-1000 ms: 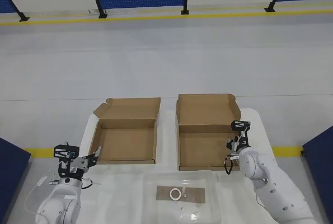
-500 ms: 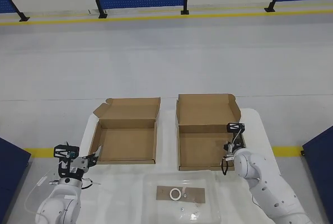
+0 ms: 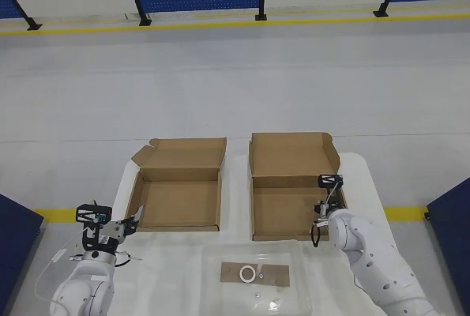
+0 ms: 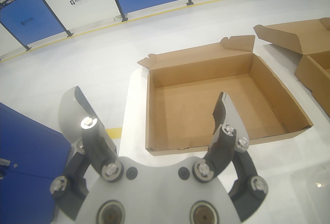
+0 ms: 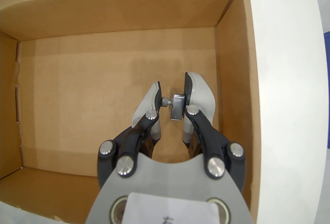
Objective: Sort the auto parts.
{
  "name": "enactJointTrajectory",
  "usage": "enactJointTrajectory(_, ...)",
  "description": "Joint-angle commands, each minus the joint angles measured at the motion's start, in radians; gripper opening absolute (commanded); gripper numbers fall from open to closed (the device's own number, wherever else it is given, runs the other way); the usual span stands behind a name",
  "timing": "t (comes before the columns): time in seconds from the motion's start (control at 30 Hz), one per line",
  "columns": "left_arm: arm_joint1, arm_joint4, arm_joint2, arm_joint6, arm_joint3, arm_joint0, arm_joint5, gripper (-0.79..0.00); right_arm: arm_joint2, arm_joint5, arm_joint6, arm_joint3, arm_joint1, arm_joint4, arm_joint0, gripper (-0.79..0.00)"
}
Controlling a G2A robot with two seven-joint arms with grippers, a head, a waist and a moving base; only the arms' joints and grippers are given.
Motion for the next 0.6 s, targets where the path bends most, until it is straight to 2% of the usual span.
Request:
enactJointTrajectory(0.0,0.0,0.0,0.0,0.0,0.0,0.0,0.0,0.0,0.002,-0.002,0.002,0.001,-0.002,0.0,0.001,-0.785)
enactJointTrajectory(0.37,0.0,0.0,0.0,0.0,0.0,0.0,0.0,0.0,0.015,-0.011,0.019,0.004,-0.01,-0.016,0.002,-0.742)
enactJointTrajectory(0.47,0.0,0.0,0.0,0.0,0.0,0.0,0.0,0.0,0.019,-0.012,0.021,0.0,-0.012,-0.021,0.0,-0.65)
enactJointTrajectory(0.57,0.0,0.0,0.0,0.0,0.0,0.0,0.0,0.0,0.023,-0.016,0.024,-0.003,-0.013,-0.026,-0.003,-0.631)
